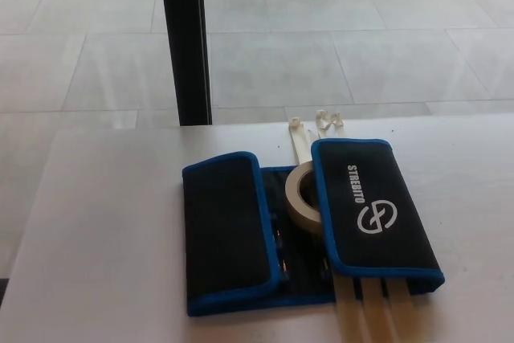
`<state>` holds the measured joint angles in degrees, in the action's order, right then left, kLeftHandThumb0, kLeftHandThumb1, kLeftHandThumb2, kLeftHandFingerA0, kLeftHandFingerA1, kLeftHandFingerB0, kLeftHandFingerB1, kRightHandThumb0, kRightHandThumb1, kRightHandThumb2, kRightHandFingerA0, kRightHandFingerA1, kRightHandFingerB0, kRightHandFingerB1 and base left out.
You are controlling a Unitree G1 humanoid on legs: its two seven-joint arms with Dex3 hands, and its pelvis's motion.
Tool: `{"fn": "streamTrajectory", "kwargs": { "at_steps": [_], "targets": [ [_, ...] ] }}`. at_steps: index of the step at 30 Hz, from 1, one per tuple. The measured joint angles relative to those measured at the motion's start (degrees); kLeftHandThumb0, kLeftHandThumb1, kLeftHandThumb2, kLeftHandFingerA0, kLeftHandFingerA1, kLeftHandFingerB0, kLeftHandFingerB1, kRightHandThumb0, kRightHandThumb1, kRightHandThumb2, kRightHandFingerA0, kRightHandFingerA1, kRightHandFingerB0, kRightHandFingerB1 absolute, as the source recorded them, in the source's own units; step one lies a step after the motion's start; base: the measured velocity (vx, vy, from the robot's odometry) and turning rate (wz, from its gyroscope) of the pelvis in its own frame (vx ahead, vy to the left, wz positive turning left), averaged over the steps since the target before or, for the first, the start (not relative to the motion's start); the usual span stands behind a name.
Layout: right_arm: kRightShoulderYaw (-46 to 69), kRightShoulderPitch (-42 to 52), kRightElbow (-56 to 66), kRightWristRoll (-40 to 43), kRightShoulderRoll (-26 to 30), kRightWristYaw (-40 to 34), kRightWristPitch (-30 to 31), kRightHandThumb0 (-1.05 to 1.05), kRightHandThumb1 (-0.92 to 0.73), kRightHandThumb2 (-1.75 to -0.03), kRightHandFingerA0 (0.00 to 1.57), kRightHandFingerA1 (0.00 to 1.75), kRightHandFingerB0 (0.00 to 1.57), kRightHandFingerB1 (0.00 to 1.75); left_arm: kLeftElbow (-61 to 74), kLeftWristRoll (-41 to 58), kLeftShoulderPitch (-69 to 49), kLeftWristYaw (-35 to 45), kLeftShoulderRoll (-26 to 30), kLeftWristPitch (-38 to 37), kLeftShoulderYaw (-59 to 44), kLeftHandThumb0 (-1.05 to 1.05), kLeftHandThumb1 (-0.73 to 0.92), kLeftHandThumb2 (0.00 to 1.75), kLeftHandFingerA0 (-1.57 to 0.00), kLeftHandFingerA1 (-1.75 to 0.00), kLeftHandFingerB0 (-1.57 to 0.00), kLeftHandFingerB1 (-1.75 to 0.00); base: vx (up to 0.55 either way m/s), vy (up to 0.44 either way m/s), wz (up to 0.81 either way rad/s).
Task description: The robot uses its right hand to open a black folded toolkit cover kept in the middle of the desk
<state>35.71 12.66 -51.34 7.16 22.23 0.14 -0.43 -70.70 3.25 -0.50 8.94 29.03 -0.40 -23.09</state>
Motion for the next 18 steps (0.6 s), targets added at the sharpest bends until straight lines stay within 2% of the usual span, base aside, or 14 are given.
{"fn": "streamTrajectory", "kwargs": {
  "at_steps": [1, 2, 4, 5, 7, 8, 9, 10, 12, 14, 15, 16, 17, 18],
  "targets": [
    [1.7, 0.0, 0.7, 0.8, 0.3, 0.0, 0.0, -0.66, -0.67, -0.62, 0.51, 1.21, 0.43, 0.91, -0.7, 0.4, 0.2, 0.3, 0.4, 0.0, -0.9, -0.87, 0.91, 0.67, -0.45, -0.62, -0.32, -0.41, 0.00, 0.000, 0.00],
    [3.1, 0.0, 1.4, 1.5, 0.4, 0.0, 0.1, -0.66, -0.66, -0.63, 0.55, 1.36, 0.41, 0.90, -1.2, 0.6, 0.3, 0.5, 0.5, 0.0, -1.3, -0.89, 0.90, 0.67, -0.43, -0.62, -0.32, -0.41, 0.00, 0.000, 0.00],
    [6.0, -0.9, 2.2, 3.1, 0.4, 0.0, 0.2, -0.66, -0.66, -0.63, 0.55, 1.36, 0.41, 0.90, -1.9, 0.8, 0.5, 0.8, 0.5, 0.0, -1.6, -0.89, 0.90, 0.67, -0.43, -0.62, -0.32, -0.41, 0.00, 0.000, 0.00],
    [7.4, -1.3, 2.5, 3.9, 0.4, 0.0, 0.4, -0.66, -0.67, -0.64, 0.64, 1.51, 0.36, 0.91, -2.2, 1.0, 0.6, 0.9, 0.5, 0.0, -1.8, -0.90, 0.90, 0.67, -0.44, -0.64, -0.31, -0.41, 0.00, 0.000, 0.00],
    [10.0, -2.5, 2.6, 5.3, 0.8, 0.0, 0.7, -0.69, -0.70, -0.66, 0.51, 1.44, 0.26, 0.91, -2.5, 1.3, 0.6, 1.1, 0.5, 0.0, -2.0, -0.88, 0.90, 0.67, -0.44, -0.63, -0.33, -0.42, 0.00, 0.000, 0.00],
    [11.2, -3.3, 2.6, 6.0, 1.1, 0.0, 0.9, -0.66, -0.73, -0.62, 0.40, 1.37, 0.16, 0.84, -2.6, 1.4, 0.7, 1.2, 0.5, 0.0, -2.1, -0.85, 0.69, 1.08, -0.39, -0.65, -0.28, -0.53, 0.00, 0.000, 0.00],
    [12.6, -4.1, 2.9, 6.8, 1.6, 0.0, 1.1, -0.74, -0.56, -1.01, 0.61, 1.08, 0.21, 0.69, -2.8, 1.5, 0.8, 1.3, 0.5, 0.0, -2.1, -0.90, 0.89, 0.66, -0.42, -0.62, -0.32, -0.42, 0.00, 0.000, 0.00],
    [13.9, -4.9, 3.6, 7.5, 2.1, -0.1, 1.4, -0.73, -0.77, -0.59, 0.23, 1.29, 0.10, 0.83, -2.9, 1.6, 0.8, 1.4, 0.5, 0.0, -2.3, -0.87, 0.90, 0.68, -0.44, -0.63, -0.31, -0.41, 0.00, 0.000, 0.00],
    [15.9, -6.8, 5.0, 8.8, 3.3, -0.5, 2.1, -0.74, -0.72, -0.59, 0.19, 1.20, 0.14, 0.78, -3.1, 1.8, 1.0, 1.6, 0.5, 0.0, -2.5, -0.88, 0.92, 0.67, -0.42, -0.65, -0.32, -0.42, 0.00, 0.000, 0.00],
    [18.2, -9.6, 7.0, 10.4, 5.2, -0.9, 3.0, -0.74, -0.72, -0.59, 0.19, 1.20, 0.14, 0.78, -3.2, 2.0, 1.1, 1.8, 0.5, 0.0, -2.5, -0.88, 0.92, 0.67, -0.42, -0.65, -0.32, -0.42, 0.00, 0.000, 0.00],
    [19.4, -11.4, 8.2, 11.3, 6.2, -1.2, 3.6, -0.77, -0.79, -0.58, 0.17, 1.31, 0.04, 0.92, -3.2, 2.1, 1.2, 1.9, 0.5, 0.0, -2.5, -0.91, 0.92, 0.67, -0.40, -0.64, -0.32, -0.41, 0.00, 0.000, 0.00],
    [19.7, -12.3, 9.0, 11.7, 6.7, -1.2, 3.9, -0.77, -0.75, -0.60, 0.21, 1.28, 0.09, 0.83, -3.3, 2.1, 1.2, 2.0, 0.5, 0.0, -2.4, -0.92, 0.91, 0.67, -0.43, -0.64, -0.34, -0.42, 0.00, 0.000, 0.00],
    [20.1, -13.8, 10.7, 12.5, 7.4, -1.3, 4.6, -0.77, -0.72, -0.62, 0.29, 1.35, 0.18, 0.79, -3.3, 2.2, 1.2, 2.2, 0.5, 0.0, -2.4, -0.86, 0.69, 1.10, -0.41, -0.67, -0.28, -0.53, 0.00, 0.000, 0.00],
    [20.4, -15.5, 13.0, 13.3, 8.2, -1.5, 5.5, -0.76, -0.70, -0.62, 0.29, 1.21, 0.25, 0.77, -3.4, 2.3, 1.3, 2.3, 0.6, 0.0, -2.4, -0.91, 0.90, 0.67, -0.40, -0.63, -0.31, -0.42, 0.00, 0.000, 0.00]
  ]
}}
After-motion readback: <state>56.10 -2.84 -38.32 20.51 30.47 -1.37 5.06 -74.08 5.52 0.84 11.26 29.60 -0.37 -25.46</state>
